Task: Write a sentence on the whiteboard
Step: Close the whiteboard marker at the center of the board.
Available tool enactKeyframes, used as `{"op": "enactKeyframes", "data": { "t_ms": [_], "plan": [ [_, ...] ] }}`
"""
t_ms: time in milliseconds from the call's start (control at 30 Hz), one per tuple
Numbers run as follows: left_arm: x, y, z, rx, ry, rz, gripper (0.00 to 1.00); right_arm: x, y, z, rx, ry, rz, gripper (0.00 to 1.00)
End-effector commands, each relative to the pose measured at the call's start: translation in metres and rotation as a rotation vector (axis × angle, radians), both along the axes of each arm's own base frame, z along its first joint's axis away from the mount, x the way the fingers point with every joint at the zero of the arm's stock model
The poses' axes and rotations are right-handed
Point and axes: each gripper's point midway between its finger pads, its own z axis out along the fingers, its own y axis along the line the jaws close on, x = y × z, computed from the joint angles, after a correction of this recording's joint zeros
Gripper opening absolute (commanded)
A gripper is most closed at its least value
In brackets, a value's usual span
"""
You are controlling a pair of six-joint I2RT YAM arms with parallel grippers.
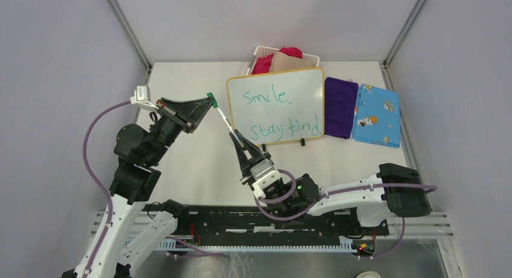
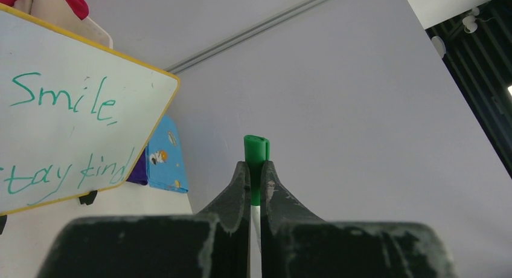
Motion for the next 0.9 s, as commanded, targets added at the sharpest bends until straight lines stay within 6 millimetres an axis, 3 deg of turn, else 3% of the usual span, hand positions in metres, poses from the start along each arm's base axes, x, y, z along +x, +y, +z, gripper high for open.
{"op": "enactKeyframes", "data": {
  "t_ms": [0,867],
  "plan": [
    [-0.013,-0.003,0.023,0.006,-0.076,-0.04,0.02,0.002,-0.013,0.026,0.109,0.006,-0.004,0.0],
    [-0.011,-0.008,0.016,0.017,-0.068,-0.058,0.02,0.004,-0.001,0.037,0.13,-0.003,0.015,0.0]
  ]
}}
